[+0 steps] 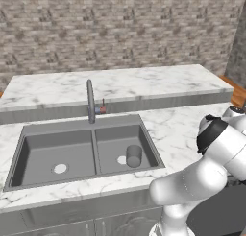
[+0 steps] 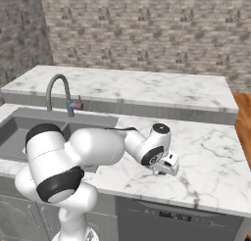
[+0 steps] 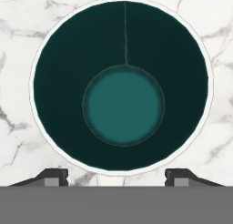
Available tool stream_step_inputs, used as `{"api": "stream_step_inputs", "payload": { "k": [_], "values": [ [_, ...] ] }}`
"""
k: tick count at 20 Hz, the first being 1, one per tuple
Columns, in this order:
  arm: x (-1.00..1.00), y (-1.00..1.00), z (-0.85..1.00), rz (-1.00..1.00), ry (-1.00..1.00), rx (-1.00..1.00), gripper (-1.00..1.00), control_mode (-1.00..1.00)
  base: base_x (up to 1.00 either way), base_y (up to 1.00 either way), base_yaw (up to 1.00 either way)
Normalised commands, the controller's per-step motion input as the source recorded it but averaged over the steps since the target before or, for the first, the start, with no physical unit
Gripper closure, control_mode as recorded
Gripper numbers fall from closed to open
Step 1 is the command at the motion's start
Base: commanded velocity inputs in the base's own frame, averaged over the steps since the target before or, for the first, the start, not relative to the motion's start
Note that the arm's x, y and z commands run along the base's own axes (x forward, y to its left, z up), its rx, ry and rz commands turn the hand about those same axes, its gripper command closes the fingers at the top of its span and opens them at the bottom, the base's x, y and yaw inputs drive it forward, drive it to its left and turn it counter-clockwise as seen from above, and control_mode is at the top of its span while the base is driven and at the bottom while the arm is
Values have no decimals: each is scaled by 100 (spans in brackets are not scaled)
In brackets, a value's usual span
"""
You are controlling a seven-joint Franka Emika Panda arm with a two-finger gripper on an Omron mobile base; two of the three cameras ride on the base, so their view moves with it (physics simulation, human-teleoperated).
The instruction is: Move any existing items from the left basin to the right basin for drying. Then move the mug from the counter to the left basin of the sink for washing.
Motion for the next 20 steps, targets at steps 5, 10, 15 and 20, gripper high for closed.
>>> {"api": "stream_step_inputs", "payload": {
  "k": [5,10,15,20],
  "values": [
    [0,0,0,0,1,-1,100,-100,0,0,0],
    [-4,0,4,2,0,0,100,-100,0,0,0],
    [-17,0,27,6,0,0,100,-100,0,0,0],
    [-16,15,36,14,-6,0,100,-100,0,0,0]
  ]
}}
